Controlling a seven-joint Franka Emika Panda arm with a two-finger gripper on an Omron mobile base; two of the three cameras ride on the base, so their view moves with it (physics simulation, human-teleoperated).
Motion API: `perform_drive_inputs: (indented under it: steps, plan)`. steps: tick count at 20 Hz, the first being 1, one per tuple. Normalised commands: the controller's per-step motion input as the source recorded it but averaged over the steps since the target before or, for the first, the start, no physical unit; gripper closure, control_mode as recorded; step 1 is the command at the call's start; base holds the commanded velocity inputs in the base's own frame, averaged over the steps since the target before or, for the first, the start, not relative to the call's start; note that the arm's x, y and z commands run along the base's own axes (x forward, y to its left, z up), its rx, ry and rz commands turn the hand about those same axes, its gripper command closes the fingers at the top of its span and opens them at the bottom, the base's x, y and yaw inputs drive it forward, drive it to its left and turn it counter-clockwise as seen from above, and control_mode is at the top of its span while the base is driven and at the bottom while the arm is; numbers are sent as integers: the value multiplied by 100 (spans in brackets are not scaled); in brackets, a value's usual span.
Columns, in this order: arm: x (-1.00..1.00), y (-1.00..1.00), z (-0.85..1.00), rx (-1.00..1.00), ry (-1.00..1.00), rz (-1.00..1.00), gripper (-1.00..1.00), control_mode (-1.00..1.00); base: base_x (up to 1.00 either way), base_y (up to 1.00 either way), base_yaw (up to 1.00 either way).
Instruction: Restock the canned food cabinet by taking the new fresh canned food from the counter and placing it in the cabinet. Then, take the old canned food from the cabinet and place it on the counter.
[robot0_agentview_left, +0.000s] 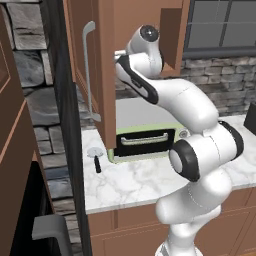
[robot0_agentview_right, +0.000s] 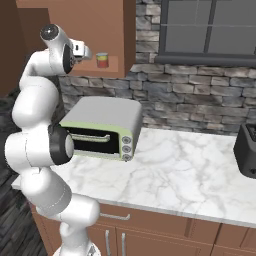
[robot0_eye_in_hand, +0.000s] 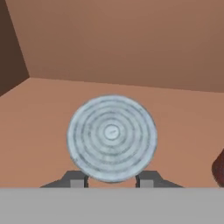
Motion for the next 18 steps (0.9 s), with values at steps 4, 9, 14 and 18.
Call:
perform_drive_inputs:
  steps: [4, 9, 14, 18]
  plan:
    - [20, 4, -1, -2, 0, 0, -100, -100, 0, 0, 0]
    - [0, 3, 0, 0, 0, -1, -100, -100, 0, 0, 0]
    - [0, 0, 1, 0, 0, 0, -100, -100, 0, 0, 0]
    - [-41, -7, 8, 0, -5, 0, -100, -100, 0, 0, 0]
